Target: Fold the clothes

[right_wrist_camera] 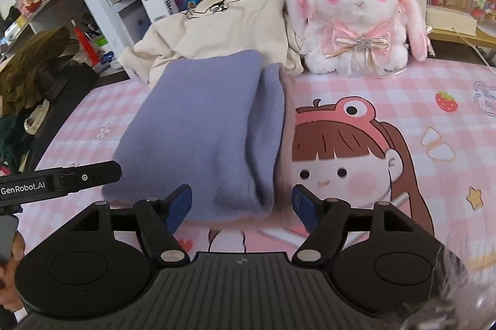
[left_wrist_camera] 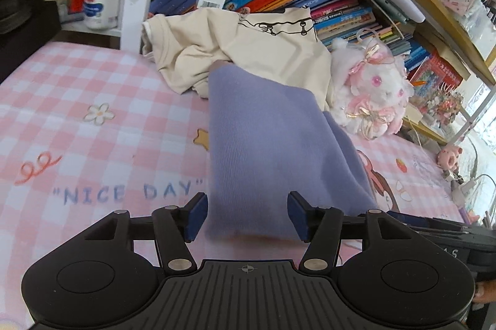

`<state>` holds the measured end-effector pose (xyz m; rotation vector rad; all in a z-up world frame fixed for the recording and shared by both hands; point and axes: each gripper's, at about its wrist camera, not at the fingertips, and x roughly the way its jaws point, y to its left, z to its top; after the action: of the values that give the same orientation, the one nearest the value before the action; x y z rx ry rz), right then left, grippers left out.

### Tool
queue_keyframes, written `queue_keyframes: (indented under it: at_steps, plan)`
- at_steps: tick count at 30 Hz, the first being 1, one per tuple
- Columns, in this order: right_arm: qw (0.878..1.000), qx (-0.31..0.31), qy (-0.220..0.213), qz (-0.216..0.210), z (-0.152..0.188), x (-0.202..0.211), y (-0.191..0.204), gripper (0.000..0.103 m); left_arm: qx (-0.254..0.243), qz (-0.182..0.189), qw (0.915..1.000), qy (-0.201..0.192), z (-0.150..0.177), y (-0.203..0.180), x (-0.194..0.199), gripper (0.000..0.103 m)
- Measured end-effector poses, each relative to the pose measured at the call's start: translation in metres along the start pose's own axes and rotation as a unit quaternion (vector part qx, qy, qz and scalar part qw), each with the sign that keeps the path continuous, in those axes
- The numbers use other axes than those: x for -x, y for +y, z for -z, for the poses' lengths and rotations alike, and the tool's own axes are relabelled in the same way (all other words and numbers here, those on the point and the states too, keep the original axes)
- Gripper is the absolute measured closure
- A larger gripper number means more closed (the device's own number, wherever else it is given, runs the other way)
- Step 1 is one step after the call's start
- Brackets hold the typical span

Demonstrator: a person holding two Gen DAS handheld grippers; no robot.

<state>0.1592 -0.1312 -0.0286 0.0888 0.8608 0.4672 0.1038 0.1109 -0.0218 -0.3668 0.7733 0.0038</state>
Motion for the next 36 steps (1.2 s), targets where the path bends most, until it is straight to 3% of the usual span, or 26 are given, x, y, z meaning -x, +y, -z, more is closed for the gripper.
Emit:
queue_keyframes:
  at_steps: [9, 20, 24, 32, 36]
  plan:
    - [0.999, 0.025, -0.014, 0.037, 0.040, 0.032, 0.013, 0.022, -0.037, -0.046, 0.9982, -0.005, 0.043, -0.018, 0.030, 0.034]
    - [0.998, 0.035, 0.014, 0.056, 0.081, 0.045, 0.017, 0.020, -0.049, -0.054, 0.9973, 0.007, 0.070, -0.024, 0.050, 0.033]
    - [0.997, 0.033, 0.008, 0.063, 0.087, 0.050, 0.019, 0.018, -0.054, -0.062, 0.9966, 0.011, 0.076, -0.026, 0.052, 0.031]
    - [0.996, 0.027, 0.000, 0.086, 0.088, 0.053, 0.018, 0.010, -0.061, -0.080, 0.9949, 0.009, 0.078, -0.025, 0.053, 0.018]
    - [0.995, 0.025, 0.000, 0.096, 0.089, 0.053, 0.017, 0.006, -0.061, -0.079, 0.9949, 0.014, 0.078, -0.024, 0.053, 0.018]
